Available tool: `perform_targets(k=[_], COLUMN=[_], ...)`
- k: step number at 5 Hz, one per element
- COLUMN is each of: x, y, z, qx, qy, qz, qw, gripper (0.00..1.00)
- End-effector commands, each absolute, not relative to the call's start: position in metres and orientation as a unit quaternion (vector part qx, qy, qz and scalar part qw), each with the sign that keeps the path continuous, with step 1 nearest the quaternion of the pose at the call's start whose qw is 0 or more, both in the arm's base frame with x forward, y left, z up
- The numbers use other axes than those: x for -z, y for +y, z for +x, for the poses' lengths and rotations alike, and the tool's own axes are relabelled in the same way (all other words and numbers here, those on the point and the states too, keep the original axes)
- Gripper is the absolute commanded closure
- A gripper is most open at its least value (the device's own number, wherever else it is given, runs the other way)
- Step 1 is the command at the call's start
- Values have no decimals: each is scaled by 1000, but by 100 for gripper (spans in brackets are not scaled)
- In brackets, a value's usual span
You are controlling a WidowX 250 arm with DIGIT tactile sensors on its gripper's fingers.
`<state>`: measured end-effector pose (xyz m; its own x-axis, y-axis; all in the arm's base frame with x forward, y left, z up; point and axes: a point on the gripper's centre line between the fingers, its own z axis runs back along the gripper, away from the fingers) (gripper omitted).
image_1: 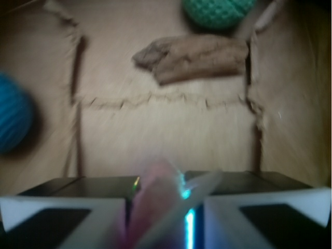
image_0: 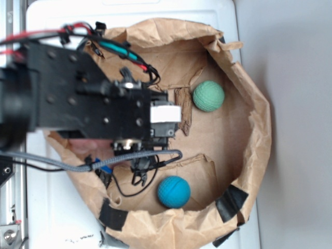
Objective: Grab the pink bunny.
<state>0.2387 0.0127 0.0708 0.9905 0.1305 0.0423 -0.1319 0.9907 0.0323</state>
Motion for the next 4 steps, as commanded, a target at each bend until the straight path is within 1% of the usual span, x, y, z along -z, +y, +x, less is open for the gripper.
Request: perform_targets(k=[1, 3, 4], x=[-121, -164, -164], y=[21, 22, 22], z=[267, 281, 279], qx=[-65, -83, -84], qy=[-36, -55, -77], qz=[-9, -22, -4], qw=[997, 995, 993], gripper=[100, 100, 100])
